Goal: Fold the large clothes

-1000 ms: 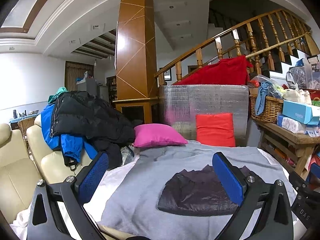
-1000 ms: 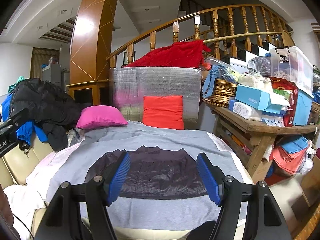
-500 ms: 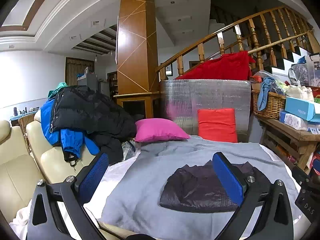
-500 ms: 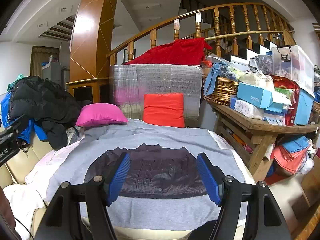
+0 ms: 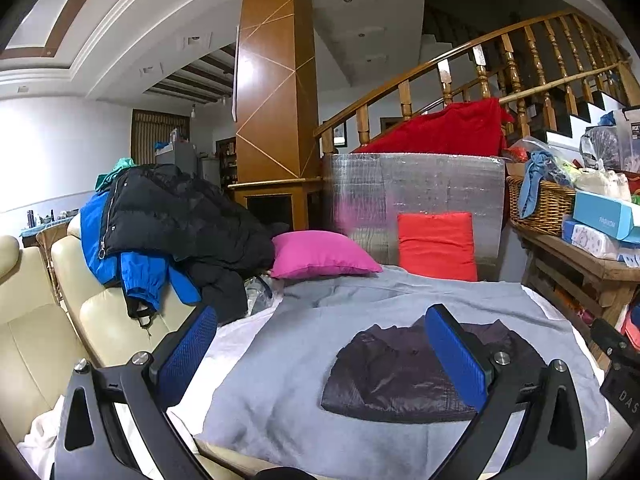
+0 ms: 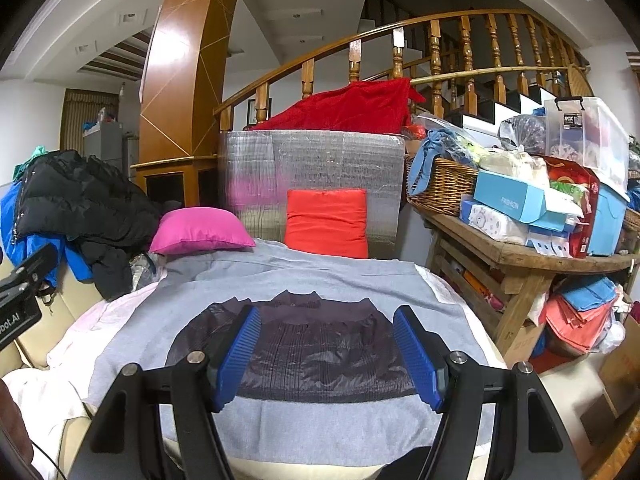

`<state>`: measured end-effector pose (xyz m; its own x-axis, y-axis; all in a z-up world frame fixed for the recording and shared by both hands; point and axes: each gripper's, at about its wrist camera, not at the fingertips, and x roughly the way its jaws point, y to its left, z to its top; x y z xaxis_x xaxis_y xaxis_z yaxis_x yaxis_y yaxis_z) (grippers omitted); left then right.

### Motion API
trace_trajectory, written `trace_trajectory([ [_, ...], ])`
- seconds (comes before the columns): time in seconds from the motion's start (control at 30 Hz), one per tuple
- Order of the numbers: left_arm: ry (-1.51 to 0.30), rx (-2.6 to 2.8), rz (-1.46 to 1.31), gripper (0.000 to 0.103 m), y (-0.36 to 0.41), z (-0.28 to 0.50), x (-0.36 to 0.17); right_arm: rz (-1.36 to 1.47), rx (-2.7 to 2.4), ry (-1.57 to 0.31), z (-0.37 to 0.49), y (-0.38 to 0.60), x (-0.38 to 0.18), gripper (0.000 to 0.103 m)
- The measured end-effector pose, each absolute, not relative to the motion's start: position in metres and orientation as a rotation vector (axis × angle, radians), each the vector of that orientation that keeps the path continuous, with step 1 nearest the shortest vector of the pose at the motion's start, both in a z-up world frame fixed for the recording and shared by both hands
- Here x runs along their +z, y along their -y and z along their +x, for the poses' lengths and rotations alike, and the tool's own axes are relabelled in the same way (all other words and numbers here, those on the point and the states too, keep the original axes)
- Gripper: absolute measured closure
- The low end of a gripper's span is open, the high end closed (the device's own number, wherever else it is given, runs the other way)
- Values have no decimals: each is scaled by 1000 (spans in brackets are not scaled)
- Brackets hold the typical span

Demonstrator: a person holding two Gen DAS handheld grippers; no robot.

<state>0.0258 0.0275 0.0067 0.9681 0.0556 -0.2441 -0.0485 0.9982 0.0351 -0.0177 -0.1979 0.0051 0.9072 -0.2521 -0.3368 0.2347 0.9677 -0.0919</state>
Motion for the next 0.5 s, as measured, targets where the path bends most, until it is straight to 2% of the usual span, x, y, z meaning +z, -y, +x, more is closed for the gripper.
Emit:
trace_trajectory([
  [0.5,-310,73,12,0,-29,81,-9,-78,-261,-389,42,206,12,30],
])
